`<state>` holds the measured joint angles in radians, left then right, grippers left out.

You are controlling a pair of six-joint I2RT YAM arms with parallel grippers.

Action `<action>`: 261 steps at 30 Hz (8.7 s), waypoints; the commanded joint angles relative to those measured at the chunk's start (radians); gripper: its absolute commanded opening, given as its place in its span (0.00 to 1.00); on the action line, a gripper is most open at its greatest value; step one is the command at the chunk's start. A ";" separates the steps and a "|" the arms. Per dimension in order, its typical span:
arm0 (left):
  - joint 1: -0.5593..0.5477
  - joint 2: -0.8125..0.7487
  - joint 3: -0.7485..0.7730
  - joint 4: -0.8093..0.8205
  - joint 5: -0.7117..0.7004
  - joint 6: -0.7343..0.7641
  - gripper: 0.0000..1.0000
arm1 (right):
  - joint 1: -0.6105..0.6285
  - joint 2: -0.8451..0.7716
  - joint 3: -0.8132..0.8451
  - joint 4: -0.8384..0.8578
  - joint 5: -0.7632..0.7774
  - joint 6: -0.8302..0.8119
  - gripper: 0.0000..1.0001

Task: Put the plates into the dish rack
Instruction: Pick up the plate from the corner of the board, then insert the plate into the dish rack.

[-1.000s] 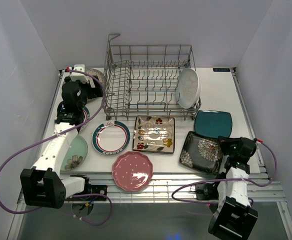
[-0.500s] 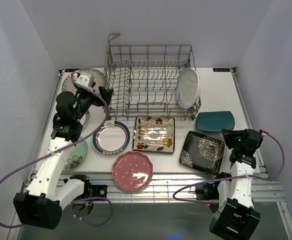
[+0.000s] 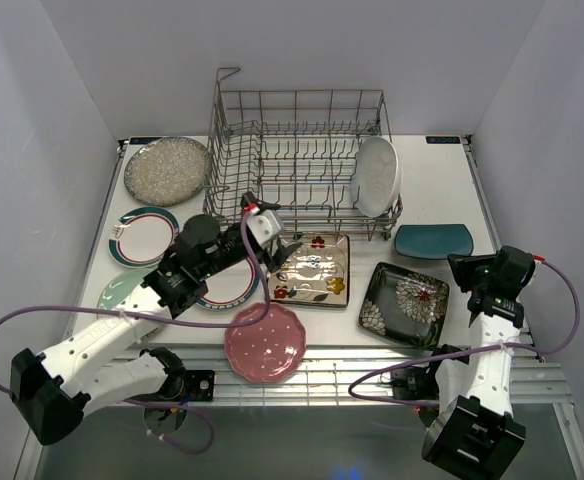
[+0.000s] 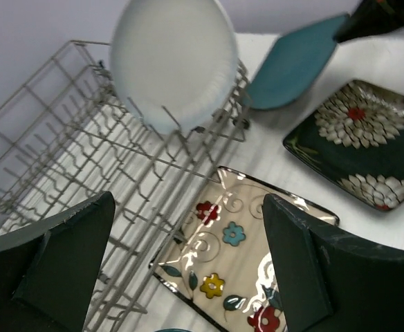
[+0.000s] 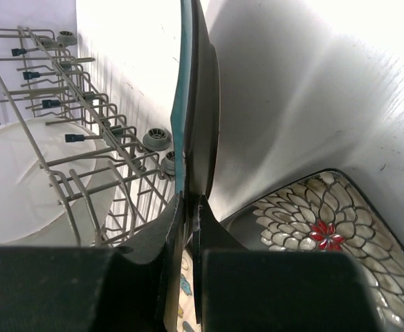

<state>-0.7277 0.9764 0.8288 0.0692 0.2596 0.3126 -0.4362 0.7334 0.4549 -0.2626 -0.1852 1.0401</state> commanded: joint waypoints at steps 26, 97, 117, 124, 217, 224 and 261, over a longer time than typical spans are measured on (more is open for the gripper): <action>-0.345 0.502 0.216 0.058 0.102 0.465 0.98 | 0.004 -0.089 0.340 -0.316 -0.075 -0.051 0.08; -0.509 0.906 0.536 0.256 -0.283 0.566 0.00 | 0.004 -0.118 0.234 -0.291 -0.214 -0.117 0.70; -0.530 0.890 0.552 0.345 -0.349 0.638 0.00 | 0.004 -0.108 0.153 -0.264 -0.238 -0.120 0.67; -0.542 0.875 0.547 0.351 -0.358 0.648 0.00 | 0.004 -0.092 0.127 -0.237 -0.230 -0.121 0.60; -0.618 0.415 0.378 0.092 -0.390 0.218 0.98 | 0.004 -0.080 0.511 -0.325 0.174 -0.319 0.08; -0.518 0.124 0.349 -0.002 -0.438 0.145 0.98 | 0.005 -0.115 0.597 -0.276 0.161 -0.414 0.08; 0.448 0.177 0.282 -0.091 -0.391 -0.368 0.98 | 0.010 0.165 0.930 0.151 -0.191 -0.416 0.08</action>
<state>-0.2844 1.1820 1.1069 -0.0265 -0.1631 -0.0128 -0.4313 0.8936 1.3056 -0.3820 -0.3199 0.5728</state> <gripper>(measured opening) 0.976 0.177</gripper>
